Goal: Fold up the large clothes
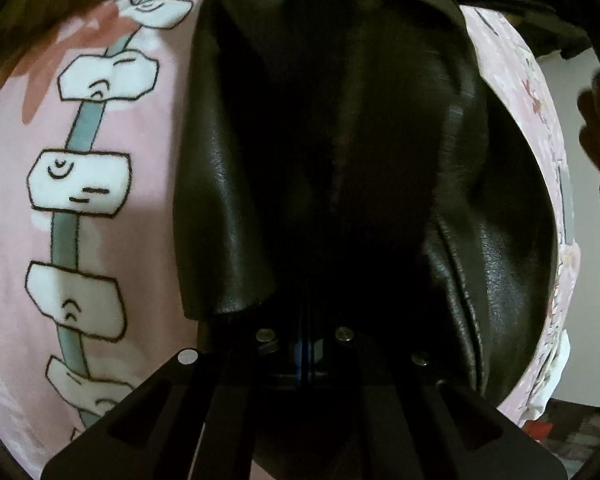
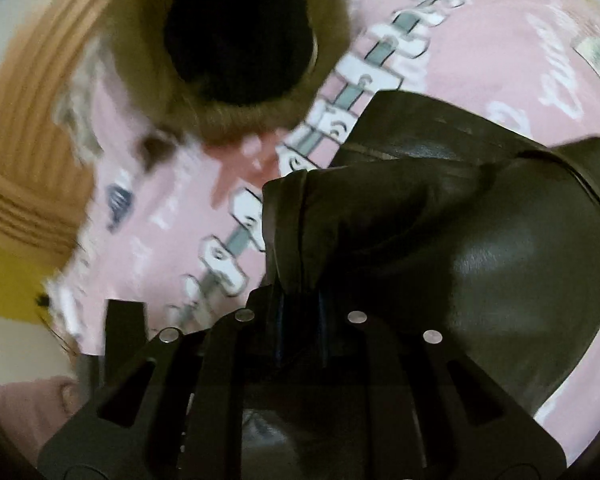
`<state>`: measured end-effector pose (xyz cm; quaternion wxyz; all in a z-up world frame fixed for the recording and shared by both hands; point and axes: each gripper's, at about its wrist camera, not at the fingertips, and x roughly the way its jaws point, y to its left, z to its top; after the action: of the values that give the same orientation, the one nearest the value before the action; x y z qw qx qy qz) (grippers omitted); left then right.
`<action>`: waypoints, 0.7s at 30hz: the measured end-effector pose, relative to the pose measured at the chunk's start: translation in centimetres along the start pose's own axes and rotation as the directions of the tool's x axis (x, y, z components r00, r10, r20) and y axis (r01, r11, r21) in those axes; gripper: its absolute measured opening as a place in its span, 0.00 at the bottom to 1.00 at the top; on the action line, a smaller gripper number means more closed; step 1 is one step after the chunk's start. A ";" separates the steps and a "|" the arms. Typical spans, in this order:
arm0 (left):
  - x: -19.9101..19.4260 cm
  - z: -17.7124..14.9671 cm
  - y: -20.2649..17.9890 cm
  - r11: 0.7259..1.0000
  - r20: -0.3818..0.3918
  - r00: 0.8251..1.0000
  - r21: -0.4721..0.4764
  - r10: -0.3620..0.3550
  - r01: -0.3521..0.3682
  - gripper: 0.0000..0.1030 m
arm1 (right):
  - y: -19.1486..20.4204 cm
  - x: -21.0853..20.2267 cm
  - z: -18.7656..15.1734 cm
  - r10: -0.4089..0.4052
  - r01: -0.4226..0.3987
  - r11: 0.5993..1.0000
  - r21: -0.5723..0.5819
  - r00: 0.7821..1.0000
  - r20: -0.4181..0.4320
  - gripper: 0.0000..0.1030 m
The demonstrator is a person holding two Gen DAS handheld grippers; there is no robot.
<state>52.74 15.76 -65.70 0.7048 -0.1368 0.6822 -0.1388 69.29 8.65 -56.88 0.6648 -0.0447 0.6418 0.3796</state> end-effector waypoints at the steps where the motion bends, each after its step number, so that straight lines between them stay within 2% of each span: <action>1: -0.3 -0.1 0.3 1.000 0.001 1.000 -0.012 -0.005 0.005 0.00 | 0.3 0.9 0.6 -0.040 0.040 0.999 -0.003 0.998 -0.042 0.12; 3: -2.2 -0.7 1.1 0.998 0.022 1.000 -0.067 -0.004 0.006 0.00 | 0.6 2.5 1.3 -0.091 0.090 0.996 -0.007 0.991 -0.100 0.12; 7: -7.8 -2.4 0.7 0.995 0.124 0.992 -0.095 0.000 0.012 0.00 | 1.0 5.2 2.3 -0.164 0.163 0.986 -0.018 0.968 -0.191 0.12; 10: -9.7 -2.6 -0.6 0.988 0.164 0.986 -0.142 -0.042 0.066 0.01 | 1.5 6.7 2.4 -0.209 0.202 0.978 -0.051 0.953 -0.220 0.13; 12: -8.7 -2.5 -1.6 0.977 0.146 0.986 -0.182 -0.082 0.109 0.01 | 1.6 7.4 2.4 -0.226 0.219 0.974 -0.056 0.947 -0.230 0.13; 14: -6.3 -1.9 -3.2 0.965 0.120 0.989 -0.238 -0.082 0.109 0.01 | 1.4 8.0 2.5 -0.232 0.226 0.973 -0.056 0.941 -0.245 0.14; 18: -2.4 -2.2 -2.7 0.932 0.065 0.997 -0.359 -0.027 0.049 0.03 | 2.4 8.5 2.5 -0.285 0.258 0.957 -0.136 0.926 -0.247 0.15; 19: -2.0 -2.7 -2.5 0.921 0.072 0.997 -0.387 -0.020 0.046 0.03 | 2.6 8.4 2.5 -0.286 0.258 0.956 -0.142 0.928 -0.240 0.16; 21: -1.6 -4.0 -2.1 0.903 0.077 0.997 -0.430 0.002 0.031 0.03 | 2.5 6.9 2.2 -0.220 0.200 0.974 -0.110 0.953 -0.209 0.16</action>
<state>48.64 14.37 -63.54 0.6814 -0.2991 0.6678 0.0152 68.95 14.73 -61.51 0.6236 -0.1836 0.6858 0.3272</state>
